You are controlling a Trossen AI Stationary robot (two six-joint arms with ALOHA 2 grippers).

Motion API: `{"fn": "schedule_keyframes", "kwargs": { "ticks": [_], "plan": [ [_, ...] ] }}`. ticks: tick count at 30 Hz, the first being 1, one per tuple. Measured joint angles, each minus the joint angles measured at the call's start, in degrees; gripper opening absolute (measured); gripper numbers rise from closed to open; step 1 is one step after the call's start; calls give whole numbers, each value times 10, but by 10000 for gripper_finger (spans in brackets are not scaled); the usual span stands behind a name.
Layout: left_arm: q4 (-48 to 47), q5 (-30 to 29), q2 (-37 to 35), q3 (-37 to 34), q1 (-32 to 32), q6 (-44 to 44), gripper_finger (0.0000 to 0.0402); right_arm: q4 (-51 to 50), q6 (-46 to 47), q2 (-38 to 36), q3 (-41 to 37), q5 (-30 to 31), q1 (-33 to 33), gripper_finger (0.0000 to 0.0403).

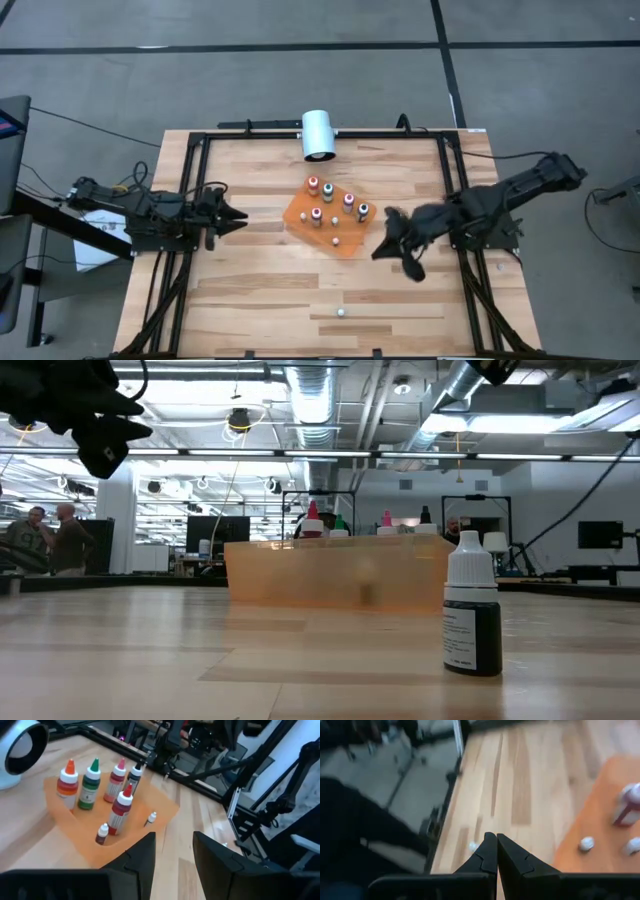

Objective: Pick & Place food coloring
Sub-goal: Put the small black food coloring bottle into the bin

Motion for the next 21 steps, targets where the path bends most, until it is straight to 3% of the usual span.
{"fn": "schedule_keyframes", "kwargs": {
  "ticks": [8, 21],
  "plan": [
    [-16, 6, -22, -24, -13, -7, 122, -121, 4, 162, 110, -3, 46, 1],
    [-42, 36, -33, -26, -35, 31, 122, -137, -59, 326, 219, -27, 52, 1]
  ]
}}
